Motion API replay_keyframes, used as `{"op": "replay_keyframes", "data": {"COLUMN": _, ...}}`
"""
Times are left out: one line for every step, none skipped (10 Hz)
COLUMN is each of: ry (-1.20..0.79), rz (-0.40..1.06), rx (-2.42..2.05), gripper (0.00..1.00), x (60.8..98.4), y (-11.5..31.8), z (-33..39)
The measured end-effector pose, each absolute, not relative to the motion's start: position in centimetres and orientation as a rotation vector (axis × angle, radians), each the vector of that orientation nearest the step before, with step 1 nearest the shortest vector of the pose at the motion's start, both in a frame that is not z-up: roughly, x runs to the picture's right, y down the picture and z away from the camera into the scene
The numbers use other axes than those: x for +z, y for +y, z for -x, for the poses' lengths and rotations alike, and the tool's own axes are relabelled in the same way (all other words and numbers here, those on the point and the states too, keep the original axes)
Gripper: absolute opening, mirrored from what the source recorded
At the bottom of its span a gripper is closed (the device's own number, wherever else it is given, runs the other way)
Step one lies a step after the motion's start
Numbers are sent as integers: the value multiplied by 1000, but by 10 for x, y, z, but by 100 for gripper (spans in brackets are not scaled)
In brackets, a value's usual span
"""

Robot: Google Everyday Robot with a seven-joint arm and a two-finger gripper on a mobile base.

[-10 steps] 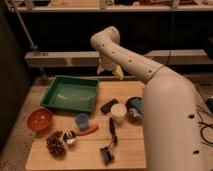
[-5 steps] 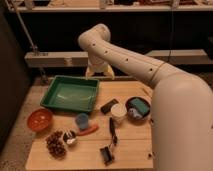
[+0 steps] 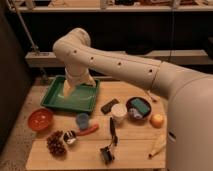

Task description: Place grapes in paper cup

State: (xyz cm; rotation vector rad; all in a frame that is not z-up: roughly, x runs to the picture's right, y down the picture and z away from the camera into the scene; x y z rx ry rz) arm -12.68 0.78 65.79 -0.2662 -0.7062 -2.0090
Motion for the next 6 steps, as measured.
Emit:
{"op": "replay_keyframes", "data": {"ry": -745, "rz": 263, "rx": -2035, "gripper": 80, "x": 651, "y": 14, "z": 129}}
{"op": "replay_keyframes", "data": {"ry": -789, "rz": 255, "rx": -2058, "gripper": 80, "x": 644, "y": 21, "z": 134}}
{"op": "replay_keyframes", "data": {"ry": -791, "rz": 255, "rx": -2060, "gripper": 80, "x": 643, "y": 21, "z": 134}}
{"op": "replay_keyframes", "data": {"ry": -792, "rz": 256, "rx": -2059, "gripper": 80, "x": 643, "y": 21, "z": 134}}
{"op": "replay_keyframes", "data": {"ry": -792, "rz": 256, "rx": -2058, "gripper": 80, "x": 644, "y": 21, "z": 134}}
{"op": "replay_keyframes", "data": {"ry": -796, "rz": 256, "rx": -2063, "gripper": 80, "x": 644, "y": 22, "z": 135}}
